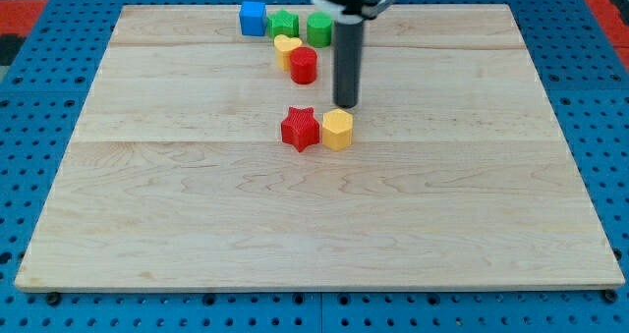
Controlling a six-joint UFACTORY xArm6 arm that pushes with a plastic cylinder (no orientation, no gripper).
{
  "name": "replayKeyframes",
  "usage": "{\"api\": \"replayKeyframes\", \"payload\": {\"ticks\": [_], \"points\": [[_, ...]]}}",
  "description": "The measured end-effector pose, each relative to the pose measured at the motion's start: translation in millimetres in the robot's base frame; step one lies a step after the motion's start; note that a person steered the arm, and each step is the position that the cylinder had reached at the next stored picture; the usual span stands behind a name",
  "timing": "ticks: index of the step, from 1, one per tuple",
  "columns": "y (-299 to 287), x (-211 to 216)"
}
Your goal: Push the yellow heart into the green circle
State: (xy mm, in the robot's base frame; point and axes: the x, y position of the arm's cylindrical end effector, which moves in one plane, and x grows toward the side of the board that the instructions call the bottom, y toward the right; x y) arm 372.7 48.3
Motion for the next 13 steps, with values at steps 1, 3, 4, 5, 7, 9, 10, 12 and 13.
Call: {"api": "replayKeyframes", "payload": {"ticks": [1,3,4,5,7,9,10,12,13], "points": [[28,-51],[41,-139],[19,-157],[-15,-133],[-24,-76],[-129,-53],[-147,-64],[-88,-76],[-87,-68]]}}
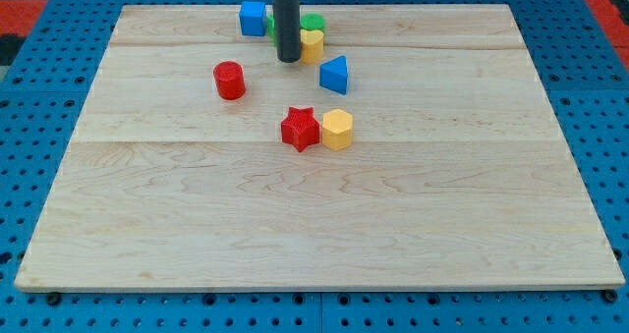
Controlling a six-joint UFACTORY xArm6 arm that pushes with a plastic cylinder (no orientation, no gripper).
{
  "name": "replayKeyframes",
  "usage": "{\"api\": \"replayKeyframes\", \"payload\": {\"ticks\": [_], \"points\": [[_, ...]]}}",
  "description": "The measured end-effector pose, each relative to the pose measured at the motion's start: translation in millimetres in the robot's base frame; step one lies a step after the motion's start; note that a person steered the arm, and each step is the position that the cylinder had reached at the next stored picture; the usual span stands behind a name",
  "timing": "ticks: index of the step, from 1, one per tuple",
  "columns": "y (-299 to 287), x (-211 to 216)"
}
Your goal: Push the yellow heart into the green circle
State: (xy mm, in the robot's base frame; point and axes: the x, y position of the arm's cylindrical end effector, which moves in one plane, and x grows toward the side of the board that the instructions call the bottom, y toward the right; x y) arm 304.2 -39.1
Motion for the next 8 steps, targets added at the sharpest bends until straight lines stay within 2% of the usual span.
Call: {"api": "replayKeyframes", "payload": {"ticks": [2,5,6,7,8], "points": [[50,5],[19,-22],[14,-6],[-14,-1],[-87,-28]]}}
